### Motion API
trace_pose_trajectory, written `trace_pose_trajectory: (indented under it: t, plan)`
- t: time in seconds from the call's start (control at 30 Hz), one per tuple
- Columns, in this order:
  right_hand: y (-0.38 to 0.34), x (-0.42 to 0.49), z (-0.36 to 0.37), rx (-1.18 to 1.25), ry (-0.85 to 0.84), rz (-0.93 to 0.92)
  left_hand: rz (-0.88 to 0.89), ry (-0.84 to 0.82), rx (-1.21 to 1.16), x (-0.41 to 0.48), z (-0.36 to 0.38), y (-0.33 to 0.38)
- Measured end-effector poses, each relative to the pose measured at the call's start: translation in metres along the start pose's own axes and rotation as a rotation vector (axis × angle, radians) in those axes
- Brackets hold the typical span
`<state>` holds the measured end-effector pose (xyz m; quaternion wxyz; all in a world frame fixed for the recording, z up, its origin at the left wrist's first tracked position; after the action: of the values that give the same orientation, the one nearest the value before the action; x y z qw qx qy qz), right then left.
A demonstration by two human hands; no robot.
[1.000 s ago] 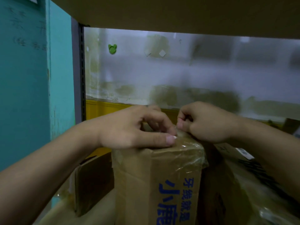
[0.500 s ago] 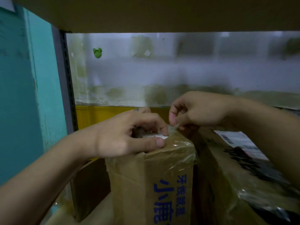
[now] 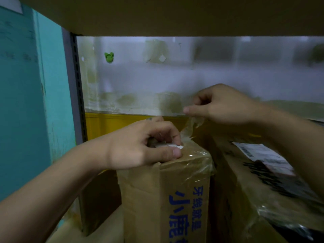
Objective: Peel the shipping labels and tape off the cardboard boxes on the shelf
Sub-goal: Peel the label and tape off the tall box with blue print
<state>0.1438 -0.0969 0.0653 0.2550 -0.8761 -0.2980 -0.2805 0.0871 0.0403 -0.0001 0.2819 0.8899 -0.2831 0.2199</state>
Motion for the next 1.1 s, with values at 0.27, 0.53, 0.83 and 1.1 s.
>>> trace_pose_trajectory:
  t: [0.27,0.53,0.83,1.1]
  plan:
    - [-0.007,-0.009,0.016,-0.009,-0.11,0.043,-0.172,0.166,0.143,-0.001,0.008,0.007]
    - [-0.007,-0.021,0.047,0.008,-0.339,0.105,-0.39,0.243,0.11,-0.015,-0.003,-0.018]
    - [0.003,-0.03,0.05,0.221,-0.357,0.303,-0.379,0.253,0.151,-0.016,-0.002,-0.014]
    - [-0.004,-0.03,0.049,0.265,-0.397,0.215,-0.333,0.219,0.264,-0.022,-0.007,-0.007]
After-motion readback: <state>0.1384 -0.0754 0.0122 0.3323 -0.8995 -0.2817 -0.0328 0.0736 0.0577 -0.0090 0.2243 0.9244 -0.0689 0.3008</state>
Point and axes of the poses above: each hand's wrist, its own x-axis towards the middle knuckle, its own z-axis out of the palm, y = z × x, the point moved 7 cm from there along x, towards the middle knuckle, and after that the axes turned 10 degrees about y, right-handed, at the moved point
